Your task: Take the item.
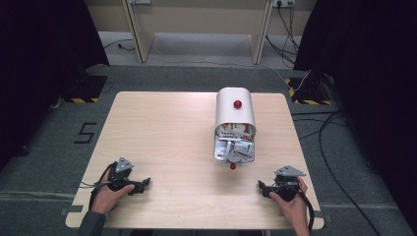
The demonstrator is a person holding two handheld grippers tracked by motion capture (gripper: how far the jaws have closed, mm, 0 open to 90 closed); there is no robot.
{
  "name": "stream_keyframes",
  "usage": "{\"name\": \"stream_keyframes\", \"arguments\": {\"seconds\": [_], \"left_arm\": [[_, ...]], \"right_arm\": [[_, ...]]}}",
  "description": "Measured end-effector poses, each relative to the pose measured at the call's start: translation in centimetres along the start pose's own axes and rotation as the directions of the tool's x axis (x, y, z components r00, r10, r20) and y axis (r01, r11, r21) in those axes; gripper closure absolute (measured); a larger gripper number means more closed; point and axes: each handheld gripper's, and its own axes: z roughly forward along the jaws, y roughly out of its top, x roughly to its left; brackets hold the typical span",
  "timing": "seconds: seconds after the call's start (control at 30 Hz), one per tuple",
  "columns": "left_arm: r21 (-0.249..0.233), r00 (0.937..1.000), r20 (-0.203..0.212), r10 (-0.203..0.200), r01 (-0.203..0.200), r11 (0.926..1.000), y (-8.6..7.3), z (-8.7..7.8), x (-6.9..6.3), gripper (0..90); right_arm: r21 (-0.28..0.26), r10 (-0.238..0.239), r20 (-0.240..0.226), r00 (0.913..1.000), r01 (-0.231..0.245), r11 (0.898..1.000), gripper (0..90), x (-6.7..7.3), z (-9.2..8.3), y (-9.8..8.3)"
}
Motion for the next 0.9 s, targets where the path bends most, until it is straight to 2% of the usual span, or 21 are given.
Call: {"name": "stream_keyframes", "arguments": {"seconds": [0.33,0.47,0.63,0.9], "left_arm": [[0.0,1.0,0.0,0.0,0.0,1.0,0.0,0.0,0.0,0.0],[0.0,1.0,0.0,0.0,0.0,1.0,0.0,0.0,0.0,0.0],[0.0,1.0,0.0,0.0,0.0,1.0,0.0,0.0,0.0,0.0],[0.0,1.0,0.0,0.0,0.0,1.0,0.0,0.0,0.0,0.0]], "right_arm": [[-0.016,-0.025,-0.014,0.9996,0.024,1.0,19.6,0.3,-0.1,0.0],[-0.035,-0.053,-0.014,0.9985,0.052,0.998,26.0,0.5,-0.2,-0.1],[-0.055,-0.045,-0.008,0.999,0.044,0.998,26.0,0.4,-0.6,0.1],[-0.111,-0.042,-0.033,0.9986,0.038,0.993,28.1,0.5,-1.9,0.7]]}}
